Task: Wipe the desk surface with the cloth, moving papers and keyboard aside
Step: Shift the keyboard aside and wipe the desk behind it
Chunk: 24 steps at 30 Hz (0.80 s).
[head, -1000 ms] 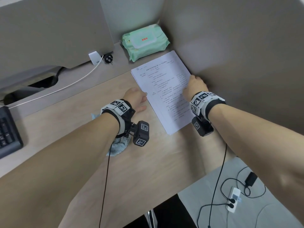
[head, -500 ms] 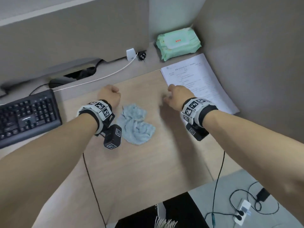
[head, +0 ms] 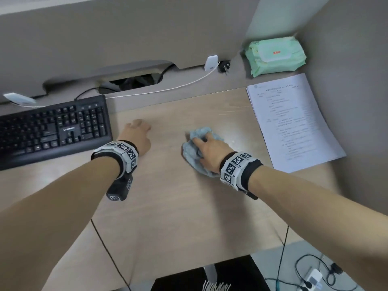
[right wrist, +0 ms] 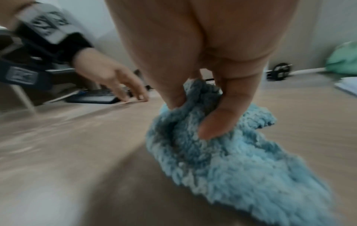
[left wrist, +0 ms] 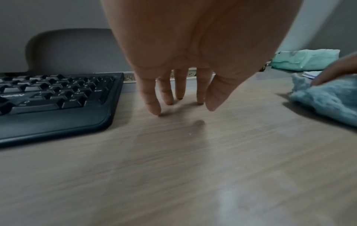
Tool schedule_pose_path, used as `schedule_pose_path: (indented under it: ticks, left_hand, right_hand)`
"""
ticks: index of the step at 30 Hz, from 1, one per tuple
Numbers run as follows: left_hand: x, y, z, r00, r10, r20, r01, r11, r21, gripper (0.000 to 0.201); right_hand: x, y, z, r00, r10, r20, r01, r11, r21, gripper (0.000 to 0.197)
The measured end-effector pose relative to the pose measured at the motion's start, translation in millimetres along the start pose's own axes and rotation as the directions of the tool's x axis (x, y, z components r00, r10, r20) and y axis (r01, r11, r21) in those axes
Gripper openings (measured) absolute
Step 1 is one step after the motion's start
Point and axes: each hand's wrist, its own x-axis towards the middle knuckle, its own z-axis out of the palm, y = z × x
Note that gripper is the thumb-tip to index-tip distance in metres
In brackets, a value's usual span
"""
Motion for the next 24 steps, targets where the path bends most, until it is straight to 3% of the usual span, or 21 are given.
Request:
schedule_pose_path:
  ticks: [3,6,9,10,12,15,17,18,21,24]
  left_hand:
    - [-0.3,-6.5,-1.0,0.999,0.032,-0.037,-0.033,0.999,-0.019,0.054]
    - [-3.7,-14.9,3.3,0.996,0.078,-0.036,-0.079,0.997,-0.010,0.060]
    - [-8.3,-17.3,8.5,0.994,0.102,-0.037,-0.102,0.995,-0.002,0.071]
    - [-8.6,-19.5,8.3,0.993,0.107,-0.042,-0.107,0.994,-0.006,0.073]
    - [-8.3,-22.1,7.2,0.990,0.129,-0.049,-0.130,0.991,-0.012,0.073]
    - [-7.9,-26.6,5.1,0.984,0.166,-0.071,-0.167,0.986,-0.013,0.072]
    - [-7.8,-29.4,6.1,0.980,0.180,-0.088,-0.182,0.983,-0.019,0.073]
    - [-8.0,-30.9,7.1,0.979,0.182,-0.093,-0.185,0.982,-0.028,0.074]
    - [-9.1,-33.2,10.4,0.976,0.190,-0.108,-0.194,0.980,-0.034,0.075]
    - [-10.2,-32.8,13.5,0.977,0.188,-0.098,-0.192,0.981,-0.027,0.077]
  right_hand:
    - [16.6,28.1,-20.3,0.983,0.117,-0.139,-0.105,0.990,0.092,0.041]
    - [45.0,59.8,-50.6,0.918,0.309,-0.247,-0.302,0.951,0.068,0.043]
    - [73.2,56.5,-65.9,0.831,0.491,-0.260,-0.459,0.871,0.177,0.047]
    - [82.9,45.5,-66.3,0.839,0.478,-0.262,-0.456,0.879,0.141,0.051]
    - [90.5,10.8,-68.3,0.901,0.360,-0.241,-0.365,0.931,0.023,0.064]
    - [88.3,-44.1,-50.1,0.979,0.033,-0.199,-0.066,0.984,-0.163,0.073]
    - [82.8,-53.3,-34.2,0.977,-0.150,-0.151,0.106,0.958,-0.268,0.076]
    - [82.8,-44.9,-31.5,0.975,-0.162,-0.152,0.114,0.952,-0.283,0.075]
    - [90.4,-3.5,-45.0,0.973,0.024,-0.230,-0.056,0.990,-0.132,0.065]
    - [105.3,2.6,-64.5,0.960,0.156,-0.231,-0.169,0.985,-0.041,0.064]
